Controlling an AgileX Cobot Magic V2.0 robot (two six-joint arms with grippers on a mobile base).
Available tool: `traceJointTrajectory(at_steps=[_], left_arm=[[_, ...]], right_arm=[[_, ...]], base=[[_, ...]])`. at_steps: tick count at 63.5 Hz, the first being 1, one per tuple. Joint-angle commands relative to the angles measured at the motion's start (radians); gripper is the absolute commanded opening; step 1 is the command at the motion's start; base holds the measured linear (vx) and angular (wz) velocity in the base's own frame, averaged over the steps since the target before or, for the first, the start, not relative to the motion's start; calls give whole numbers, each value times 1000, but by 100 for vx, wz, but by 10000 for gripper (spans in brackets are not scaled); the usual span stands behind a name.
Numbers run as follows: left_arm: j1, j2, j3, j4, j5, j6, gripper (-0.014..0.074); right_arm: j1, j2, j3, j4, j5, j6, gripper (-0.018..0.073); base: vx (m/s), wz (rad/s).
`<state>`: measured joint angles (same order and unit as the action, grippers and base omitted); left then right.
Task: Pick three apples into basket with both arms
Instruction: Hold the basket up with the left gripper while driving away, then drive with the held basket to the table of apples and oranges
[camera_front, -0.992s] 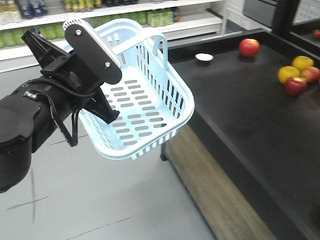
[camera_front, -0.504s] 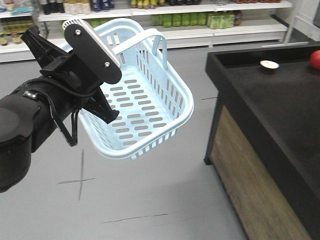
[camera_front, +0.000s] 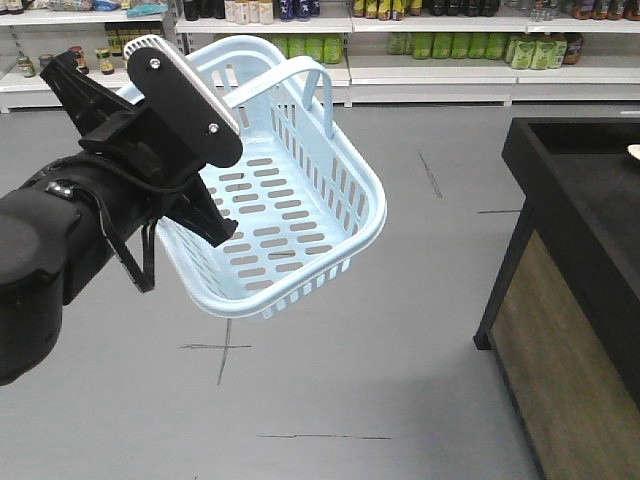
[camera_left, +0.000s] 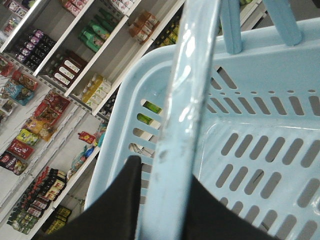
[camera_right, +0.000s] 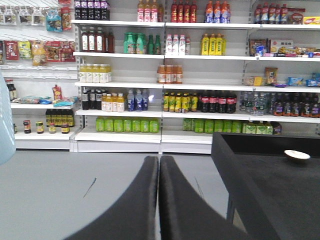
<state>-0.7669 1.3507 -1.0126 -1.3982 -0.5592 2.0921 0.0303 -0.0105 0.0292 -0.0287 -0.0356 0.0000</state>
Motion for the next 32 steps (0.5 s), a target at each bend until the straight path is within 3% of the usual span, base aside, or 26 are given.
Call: traceJointTrajectory(at_steps=[1, 32], left_arm=[[-1, -42, -32, 46, -27, -4, -7], [-1, -42, -32, 46, -27, -4, -7]], right_arm=[[-3, 0, 12, -9, -75, 0, -9], [-3, 0, 12, -9, -75, 0, -9]], base=[[5, 17], [6, 18]])
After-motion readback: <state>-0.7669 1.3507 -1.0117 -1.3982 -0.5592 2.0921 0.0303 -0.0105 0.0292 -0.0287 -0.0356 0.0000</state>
